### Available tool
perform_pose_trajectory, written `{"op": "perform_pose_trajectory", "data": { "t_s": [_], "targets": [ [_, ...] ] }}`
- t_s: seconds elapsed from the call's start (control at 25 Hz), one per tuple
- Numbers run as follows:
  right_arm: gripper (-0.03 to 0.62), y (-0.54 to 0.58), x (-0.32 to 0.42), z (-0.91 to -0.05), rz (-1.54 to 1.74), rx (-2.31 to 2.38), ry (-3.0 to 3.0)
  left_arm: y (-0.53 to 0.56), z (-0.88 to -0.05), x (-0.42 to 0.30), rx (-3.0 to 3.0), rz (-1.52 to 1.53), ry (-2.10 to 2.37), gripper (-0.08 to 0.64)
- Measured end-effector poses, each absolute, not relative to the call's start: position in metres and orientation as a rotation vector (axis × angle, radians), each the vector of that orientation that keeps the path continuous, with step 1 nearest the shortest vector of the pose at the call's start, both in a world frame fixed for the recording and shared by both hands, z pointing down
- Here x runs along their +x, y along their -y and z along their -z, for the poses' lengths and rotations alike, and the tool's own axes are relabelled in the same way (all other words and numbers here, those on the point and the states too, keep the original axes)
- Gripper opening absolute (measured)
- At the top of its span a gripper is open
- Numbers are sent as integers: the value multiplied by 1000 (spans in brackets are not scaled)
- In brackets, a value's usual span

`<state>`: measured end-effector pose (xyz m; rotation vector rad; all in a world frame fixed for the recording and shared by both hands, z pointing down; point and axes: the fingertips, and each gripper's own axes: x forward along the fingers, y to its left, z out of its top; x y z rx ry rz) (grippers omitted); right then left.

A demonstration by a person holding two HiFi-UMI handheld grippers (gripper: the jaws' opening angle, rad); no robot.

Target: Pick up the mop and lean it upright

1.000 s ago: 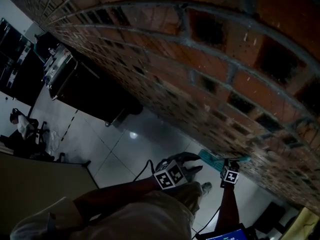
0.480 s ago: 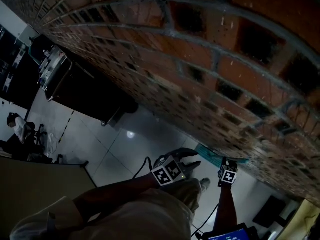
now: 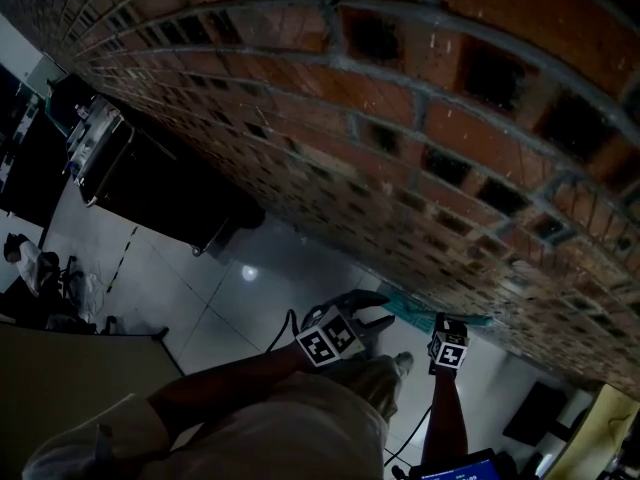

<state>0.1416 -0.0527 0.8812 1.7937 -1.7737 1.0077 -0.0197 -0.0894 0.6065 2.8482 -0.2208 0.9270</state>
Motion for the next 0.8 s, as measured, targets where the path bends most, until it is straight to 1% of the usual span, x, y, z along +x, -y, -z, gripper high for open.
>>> {"op": "perform_pose_trajectory", "data": {
  "t_s": [0.36,0.8],
  "targets": [
    [112,37,128,-841,-972,1783,1805,88,-595,-23,2872,-861,183,147],
    [112,22,127,-762,-941,1784,1894,100,-578,-16,2862,-743,177,147]
  ]
}}
